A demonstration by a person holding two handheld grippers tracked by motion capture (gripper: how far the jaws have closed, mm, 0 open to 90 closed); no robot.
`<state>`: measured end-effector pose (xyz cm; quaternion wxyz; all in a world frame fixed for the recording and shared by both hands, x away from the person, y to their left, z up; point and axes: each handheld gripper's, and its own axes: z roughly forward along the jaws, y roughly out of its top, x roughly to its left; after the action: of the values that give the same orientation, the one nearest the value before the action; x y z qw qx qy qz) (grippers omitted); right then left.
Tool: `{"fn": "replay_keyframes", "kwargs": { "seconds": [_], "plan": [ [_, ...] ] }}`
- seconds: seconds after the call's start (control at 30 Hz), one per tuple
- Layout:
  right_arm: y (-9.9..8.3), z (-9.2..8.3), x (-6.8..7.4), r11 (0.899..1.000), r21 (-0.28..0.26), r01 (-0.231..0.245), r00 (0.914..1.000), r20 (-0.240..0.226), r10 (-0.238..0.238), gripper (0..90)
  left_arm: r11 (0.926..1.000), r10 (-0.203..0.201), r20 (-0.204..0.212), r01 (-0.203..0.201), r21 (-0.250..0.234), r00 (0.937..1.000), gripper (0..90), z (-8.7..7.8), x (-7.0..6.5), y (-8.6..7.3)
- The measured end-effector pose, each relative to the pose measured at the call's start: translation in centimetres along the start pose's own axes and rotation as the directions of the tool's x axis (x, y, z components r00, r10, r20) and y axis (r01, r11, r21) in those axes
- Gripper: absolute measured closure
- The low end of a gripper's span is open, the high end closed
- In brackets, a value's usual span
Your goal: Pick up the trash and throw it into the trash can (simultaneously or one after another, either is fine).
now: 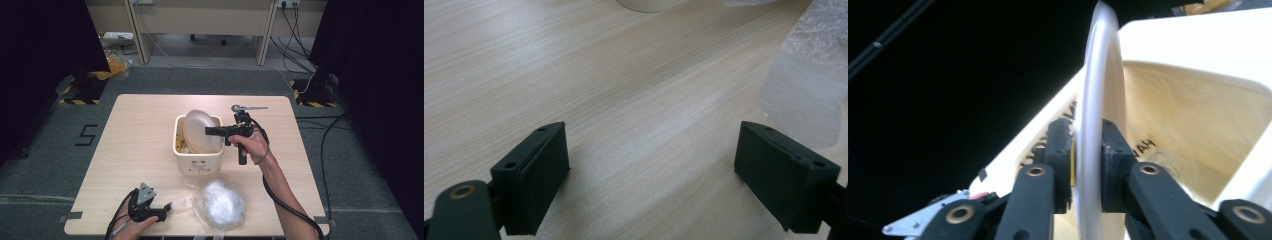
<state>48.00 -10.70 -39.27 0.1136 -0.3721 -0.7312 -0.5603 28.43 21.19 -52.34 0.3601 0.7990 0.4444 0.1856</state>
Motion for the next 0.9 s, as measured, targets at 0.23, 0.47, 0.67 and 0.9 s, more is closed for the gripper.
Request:
{"fn": "replay_keyframes", "kwargs": {
  "seconds": [0.23,0.47,0.67,0.9],
  "plan": [
    [0.4,-1.0,-0.3,0.999,-0.027,0.021,0.9973,0.071,-0.019,70.5,1.0,0.0,0.0,0.0,0.0,1.0,13.3,0.0,0.0,0.0],
    [0.3,-3.4,1.1,0.995,-0.039,0.091,0.9901,0.111,-0.086,62.3,1.0,-0.002,-0.001,0.002,-0.002,1.0,13.3,0.0,0.0,0.0],
    [-2.4,-5.9,2.5,0.986,0.027,0.164,0.9725,0.163,-0.167,51.7,1.0,-0.004,-0.003,0.004,-0.004,1.0,13.3,0.0,0.0,0.0],
    [-6.4,-7.8,3.3,0.98,0.078,0.182,0.9681,0.16,-0.193,46.8,1.0,-0.005,-0.006,0.005,-0.004,1.0,13.2,0.1,-0.1,0.0]
  ]
}}
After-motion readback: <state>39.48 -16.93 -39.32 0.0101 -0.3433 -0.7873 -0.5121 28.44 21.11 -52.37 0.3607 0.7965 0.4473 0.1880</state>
